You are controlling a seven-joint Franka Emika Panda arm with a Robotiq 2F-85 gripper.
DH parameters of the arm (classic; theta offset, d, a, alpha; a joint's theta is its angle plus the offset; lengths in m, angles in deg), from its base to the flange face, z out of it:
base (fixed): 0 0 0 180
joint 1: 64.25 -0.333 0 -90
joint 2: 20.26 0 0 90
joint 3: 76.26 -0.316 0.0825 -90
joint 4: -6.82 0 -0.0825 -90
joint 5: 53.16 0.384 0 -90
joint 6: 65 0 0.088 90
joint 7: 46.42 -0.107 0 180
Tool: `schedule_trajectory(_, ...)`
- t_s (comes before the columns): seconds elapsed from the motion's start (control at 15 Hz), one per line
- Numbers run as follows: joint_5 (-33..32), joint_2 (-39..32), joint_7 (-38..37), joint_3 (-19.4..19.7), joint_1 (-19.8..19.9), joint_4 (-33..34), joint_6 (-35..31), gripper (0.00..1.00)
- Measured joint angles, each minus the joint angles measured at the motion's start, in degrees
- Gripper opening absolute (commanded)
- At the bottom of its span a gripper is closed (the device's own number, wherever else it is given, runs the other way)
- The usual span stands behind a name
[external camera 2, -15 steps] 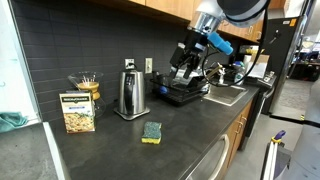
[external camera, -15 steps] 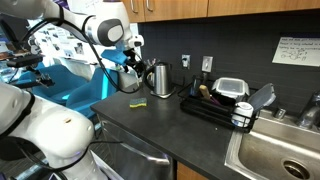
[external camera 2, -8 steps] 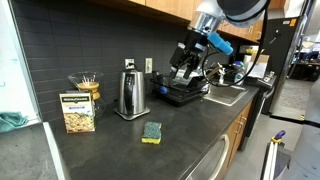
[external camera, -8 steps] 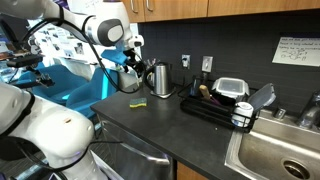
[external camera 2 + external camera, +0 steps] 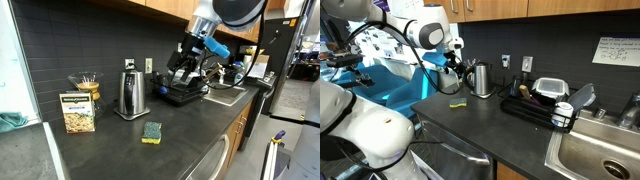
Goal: Clean the counter
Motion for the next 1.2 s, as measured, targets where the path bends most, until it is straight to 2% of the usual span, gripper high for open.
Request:
schedule_trajectory(0.33, 0.0, -3.74, -2.67, -2.01, -0.06, 0.16, -4.66, 1.0)
schedule_trajectory(0.73, 0.0, -8.45, -5.65, -3.97, -0.23, 0.54, -7.02, 1.0)
schedule_trajectory(1.2, -0.28, -13.84, -4.77, -4.4, -0.43, 2.16, -9.69, 1.0)
